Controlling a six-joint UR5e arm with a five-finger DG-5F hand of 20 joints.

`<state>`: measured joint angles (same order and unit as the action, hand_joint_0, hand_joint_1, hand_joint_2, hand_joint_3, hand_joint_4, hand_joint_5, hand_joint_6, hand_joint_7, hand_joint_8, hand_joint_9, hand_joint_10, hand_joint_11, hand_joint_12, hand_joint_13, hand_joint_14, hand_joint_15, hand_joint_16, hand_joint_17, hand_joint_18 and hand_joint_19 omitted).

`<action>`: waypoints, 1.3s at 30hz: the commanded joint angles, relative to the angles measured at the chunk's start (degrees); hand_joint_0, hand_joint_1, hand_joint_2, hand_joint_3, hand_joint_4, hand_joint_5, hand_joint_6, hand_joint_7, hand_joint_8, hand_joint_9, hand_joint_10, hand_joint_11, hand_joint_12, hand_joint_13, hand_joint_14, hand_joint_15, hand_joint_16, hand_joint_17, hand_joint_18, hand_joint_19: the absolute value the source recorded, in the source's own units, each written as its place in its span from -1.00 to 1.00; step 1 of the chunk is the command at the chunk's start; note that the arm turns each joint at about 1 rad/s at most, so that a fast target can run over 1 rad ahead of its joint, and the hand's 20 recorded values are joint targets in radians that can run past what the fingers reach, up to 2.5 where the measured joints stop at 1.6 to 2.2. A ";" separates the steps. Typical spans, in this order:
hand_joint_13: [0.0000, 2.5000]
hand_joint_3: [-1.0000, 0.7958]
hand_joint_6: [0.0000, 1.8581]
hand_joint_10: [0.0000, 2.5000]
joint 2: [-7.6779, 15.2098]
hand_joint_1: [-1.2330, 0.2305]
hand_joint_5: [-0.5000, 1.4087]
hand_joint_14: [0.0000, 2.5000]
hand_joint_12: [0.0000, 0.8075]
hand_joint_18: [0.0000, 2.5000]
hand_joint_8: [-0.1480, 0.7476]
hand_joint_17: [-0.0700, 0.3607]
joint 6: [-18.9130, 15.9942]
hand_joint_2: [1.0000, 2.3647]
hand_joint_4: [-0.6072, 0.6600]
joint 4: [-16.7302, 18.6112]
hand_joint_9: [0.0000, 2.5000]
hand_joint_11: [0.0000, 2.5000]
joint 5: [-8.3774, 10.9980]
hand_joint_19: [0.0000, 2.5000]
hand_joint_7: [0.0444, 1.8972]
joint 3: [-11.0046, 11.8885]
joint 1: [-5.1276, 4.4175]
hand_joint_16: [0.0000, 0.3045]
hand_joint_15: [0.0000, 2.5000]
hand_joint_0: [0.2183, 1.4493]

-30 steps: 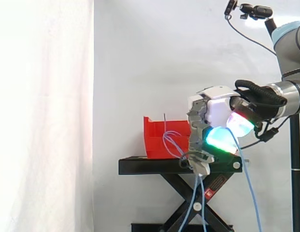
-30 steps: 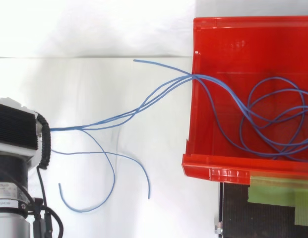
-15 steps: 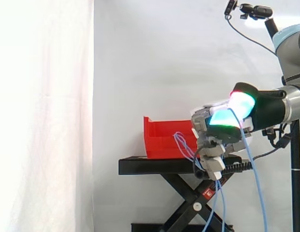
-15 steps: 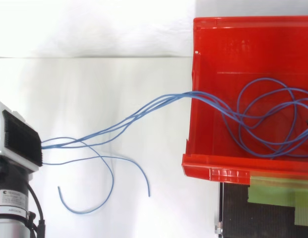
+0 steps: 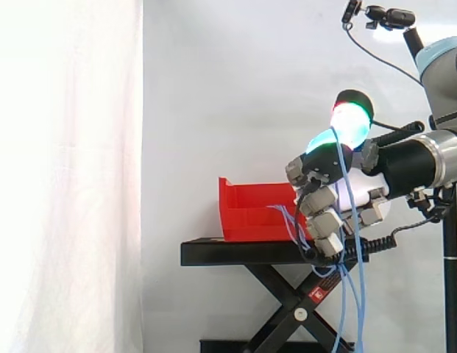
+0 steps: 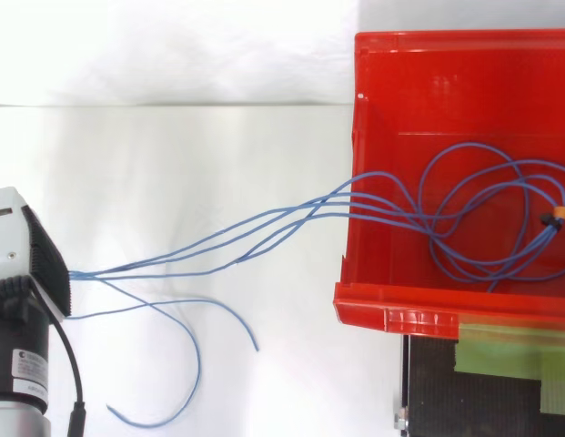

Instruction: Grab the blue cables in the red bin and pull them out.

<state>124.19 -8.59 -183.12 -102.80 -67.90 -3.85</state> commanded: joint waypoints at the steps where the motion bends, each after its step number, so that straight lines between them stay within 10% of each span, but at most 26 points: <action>1: -0.33 -1.00 -0.42 -0.98 0.00 -0.42 0.38 -0.98 -0.09 -0.50 -0.10 -0.19 -0.42 -1.00 0.09 0.04 -0.25 -0.19 -0.03 -0.43 -0.30 -0.04 -0.02 -0.70 -0.34 0.03; 14: -0.33 -1.00 -0.55 -0.98 0.00 -0.39 0.38 -0.98 -0.08 -0.50 -0.09 -0.18 1.16 -1.00 0.10 1.27 -0.26 -0.18 -0.03 -0.43 -0.26 0.05 -0.02 -0.69 -0.34 -0.03; 24: -0.33 -1.00 -0.65 -0.98 0.00 -0.36 0.36 -0.98 -0.05 -0.50 -0.06 -0.16 10.48 -1.00 0.13 5.49 -0.27 -0.17 -0.21 -0.43 -0.24 0.05 0.24 -0.67 -0.34 -0.10; 39: -0.32 -1.00 -0.69 -0.98 -0.09 -0.34 0.38 -0.98 -0.03 -0.49 -0.04 -0.14 10.39 -1.00 0.17 5.40 -0.28 -0.19 -0.39 -0.43 -0.24 -0.04 0.24 -0.66 -0.35 -0.15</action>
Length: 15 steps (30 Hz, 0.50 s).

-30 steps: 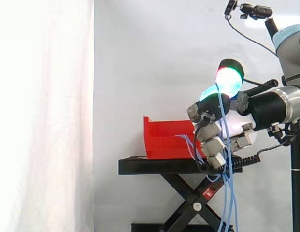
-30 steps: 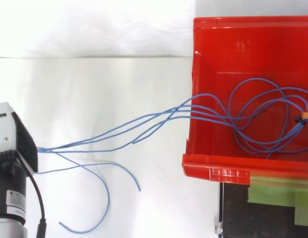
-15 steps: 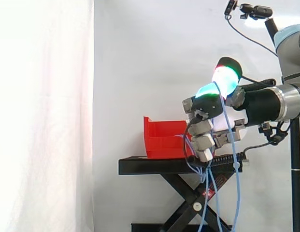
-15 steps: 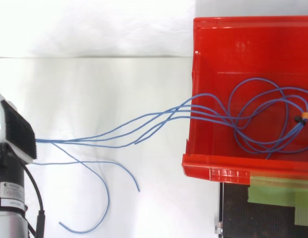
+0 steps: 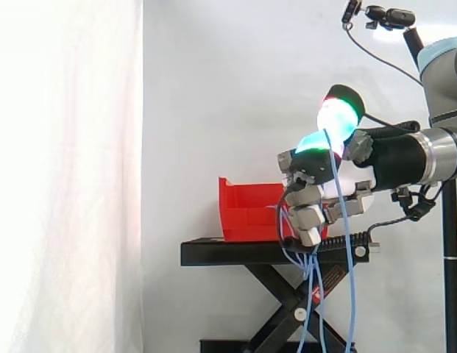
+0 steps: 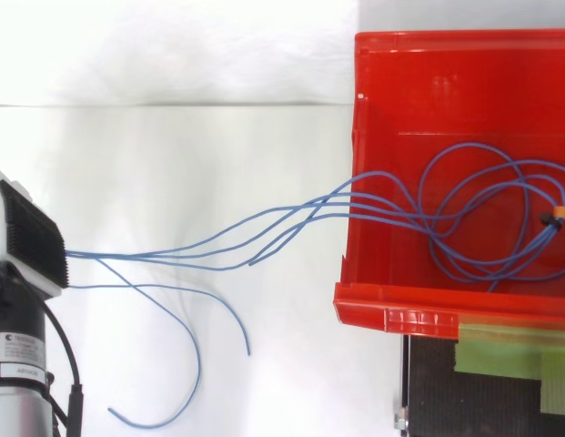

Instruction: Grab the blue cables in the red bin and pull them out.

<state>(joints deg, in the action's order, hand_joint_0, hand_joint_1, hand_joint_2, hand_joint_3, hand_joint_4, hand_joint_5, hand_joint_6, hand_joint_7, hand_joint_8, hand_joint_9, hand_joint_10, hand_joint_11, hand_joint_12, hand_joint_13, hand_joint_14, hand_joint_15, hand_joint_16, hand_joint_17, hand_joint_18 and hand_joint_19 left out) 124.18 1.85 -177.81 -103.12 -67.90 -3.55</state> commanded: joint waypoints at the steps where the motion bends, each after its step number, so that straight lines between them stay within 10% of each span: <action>1: -0.32 -1.00 -0.68 -0.98 -0.08 -0.34 0.38 -0.98 -0.02 -0.49 -0.04 -0.14 -0.05 -1.00 0.16 0.10 -0.28 -0.19 -0.07 -0.43 -0.23 -0.04 -0.05 -0.66 -0.35 -0.15; 15: -0.32 -1.00 -0.11 -0.98 0.01 -0.56 0.24 -0.98 -0.09 -0.49 -0.08 -0.18 -0.40 -1.00 0.04 0.01 -0.27 -0.18 -0.16 -0.44 -0.40 0.05 -0.05 -0.69 -0.34 0.07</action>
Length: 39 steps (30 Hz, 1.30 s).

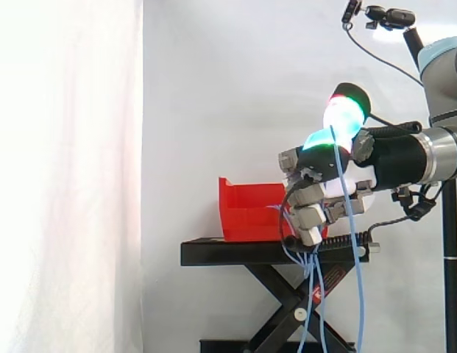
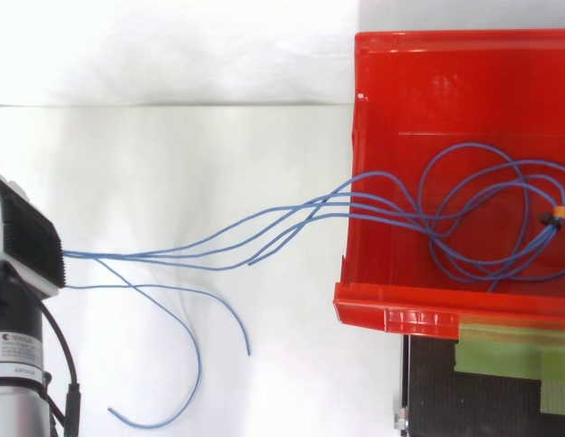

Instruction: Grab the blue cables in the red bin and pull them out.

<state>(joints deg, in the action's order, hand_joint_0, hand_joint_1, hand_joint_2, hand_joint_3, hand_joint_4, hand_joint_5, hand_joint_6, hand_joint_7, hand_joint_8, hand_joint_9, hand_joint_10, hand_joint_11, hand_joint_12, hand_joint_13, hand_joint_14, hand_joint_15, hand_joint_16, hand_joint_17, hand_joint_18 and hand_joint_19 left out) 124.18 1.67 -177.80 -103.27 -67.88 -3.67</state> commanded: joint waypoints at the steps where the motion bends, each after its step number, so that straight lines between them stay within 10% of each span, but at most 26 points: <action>1: -0.32 -1.00 -0.06 -0.98 0.01 -0.57 0.22 -0.98 -0.09 -0.49 -0.08 -0.18 -0.40 -1.00 0.02 0.00 -0.28 -0.17 0.00 -0.44 -0.41 0.03 0.06 -0.69 -0.35 0.08; 20: -0.30 -0.84 0.41 -0.98 0.01 -0.59 0.05 -0.98 -0.10 -0.46 -0.10 -0.19 -1.98 -0.99 -0.06 0.17 -0.28 -0.14 0.26 -0.46 -0.58 0.03 -0.02 -0.70 -0.34 0.16; 39: 0.00 -0.91 0.44 -1.00 0.01 -0.58 0.05 -0.83 -0.20 -0.27 -0.16 -0.22 -1.80 -1.00 -0.05 0.44 -0.14 0.25 0.35 -0.22 -0.63 0.03 -0.02 -0.71 0.27 0.20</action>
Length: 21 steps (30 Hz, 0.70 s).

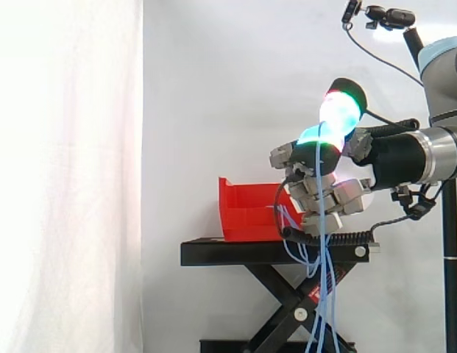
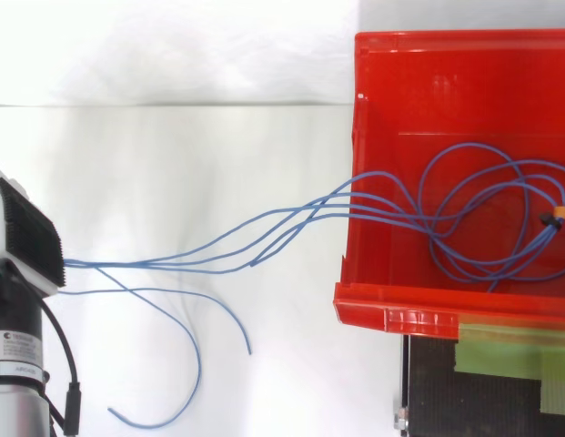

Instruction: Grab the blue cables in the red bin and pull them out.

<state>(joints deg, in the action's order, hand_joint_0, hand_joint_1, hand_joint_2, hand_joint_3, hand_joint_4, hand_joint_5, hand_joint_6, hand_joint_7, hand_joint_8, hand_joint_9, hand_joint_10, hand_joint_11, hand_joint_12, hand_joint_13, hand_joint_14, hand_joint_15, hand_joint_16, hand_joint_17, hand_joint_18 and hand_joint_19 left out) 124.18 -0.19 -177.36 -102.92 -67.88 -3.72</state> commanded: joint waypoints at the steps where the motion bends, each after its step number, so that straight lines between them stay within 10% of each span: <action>1: -0.03 -0.92 0.44 -1.00 0.01 -0.58 0.05 -0.72 -0.21 -0.26 -0.16 -0.22 -0.03 -1.00 -0.04 0.00 -0.14 0.25 0.00 -0.19 -0.63 -0.06 0.02 -0.71 0.26 0.20; 21: -0.11 -0.94 0.44 -0.98 0.01 -0.58 0.04 -0.20 -0.22 -0.22 -0.19 -0.21 -0.03 -1.00 -0.06 0.00 -0.15 0.28 0.00 -0.16 -0.64 0.03 -0.06 -0.71 0.12 0.22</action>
<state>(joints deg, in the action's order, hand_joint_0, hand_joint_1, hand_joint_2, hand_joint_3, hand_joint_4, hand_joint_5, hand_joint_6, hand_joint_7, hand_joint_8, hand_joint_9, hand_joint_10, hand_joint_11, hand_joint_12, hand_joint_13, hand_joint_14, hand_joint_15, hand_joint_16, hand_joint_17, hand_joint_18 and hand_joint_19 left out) 124.19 -0.21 -177.36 -102.92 -67.88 -3.74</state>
